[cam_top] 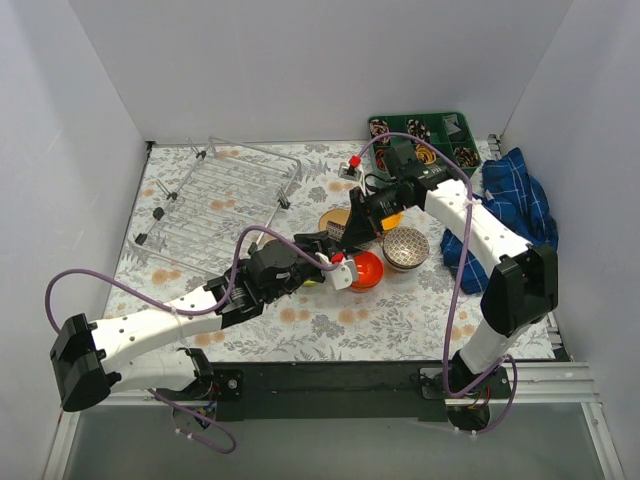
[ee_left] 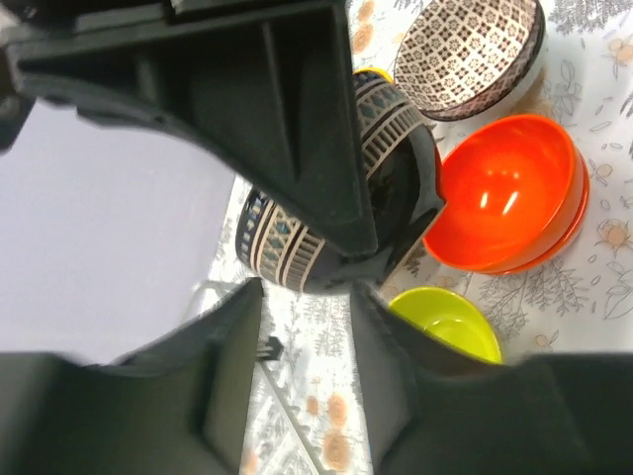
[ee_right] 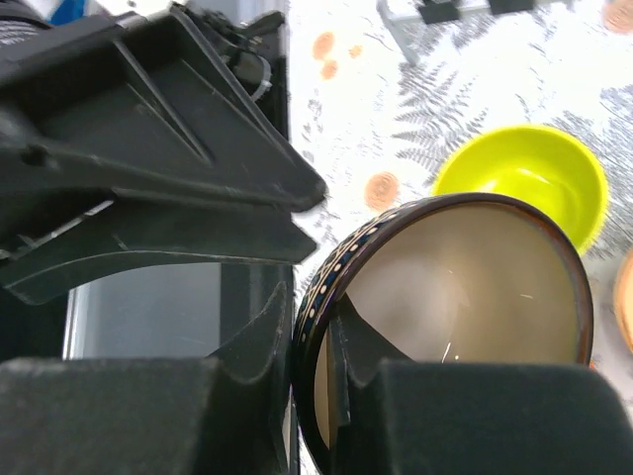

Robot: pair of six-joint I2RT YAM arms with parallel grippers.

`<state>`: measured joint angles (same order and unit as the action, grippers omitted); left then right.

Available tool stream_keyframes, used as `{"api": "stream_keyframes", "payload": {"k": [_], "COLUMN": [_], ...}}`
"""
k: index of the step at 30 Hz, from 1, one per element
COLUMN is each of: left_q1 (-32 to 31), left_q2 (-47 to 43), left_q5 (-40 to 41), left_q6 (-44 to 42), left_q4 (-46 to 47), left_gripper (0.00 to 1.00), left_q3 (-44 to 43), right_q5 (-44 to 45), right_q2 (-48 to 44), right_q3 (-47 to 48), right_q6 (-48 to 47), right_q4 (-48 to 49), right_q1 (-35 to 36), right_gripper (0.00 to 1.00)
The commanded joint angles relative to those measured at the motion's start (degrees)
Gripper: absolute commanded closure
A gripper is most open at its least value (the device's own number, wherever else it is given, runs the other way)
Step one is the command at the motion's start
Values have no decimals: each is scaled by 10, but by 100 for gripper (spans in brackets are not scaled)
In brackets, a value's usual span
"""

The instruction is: Unload the bowls from the dish rack

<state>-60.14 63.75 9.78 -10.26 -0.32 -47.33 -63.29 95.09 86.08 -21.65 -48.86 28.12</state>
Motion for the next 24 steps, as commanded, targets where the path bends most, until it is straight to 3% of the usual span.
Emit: {"api": "stream_keyframes", "payload": {"k": [1, 2, 7, 14, 21, 24], "left_q1": [1, 10, 62, 207, 284, 300], "left_q2": [-29, -33, -55, -91, -86, -83], "left_q5": [42, 48, 46, -1, 24, 46], "left_q6": [79, 98, 267, 479, 671, 708], "left_q4": [41, 40, 7, -100, -212, -249], "left_gripper": [49, 35, 2, 2, 2, 2], "left_q3": [21, 22, 16, -11, -49, -66], "right_q5": [46, 65, 211, 450, 619, 671], "right_q2": [4, 9, 32, 68, 119, 134], "right_q3": [58, 65, 92, 78, 65, 53], "right_q6": [-2, 2, 47, 76, 94, 102], "right_q4": [4, 6, 58, 165, 237, 266], "right_q1": [-3, -3, 6, 68, 134, 146], "right_gripper": [99, 99, 99, 99, 99, 99]}}
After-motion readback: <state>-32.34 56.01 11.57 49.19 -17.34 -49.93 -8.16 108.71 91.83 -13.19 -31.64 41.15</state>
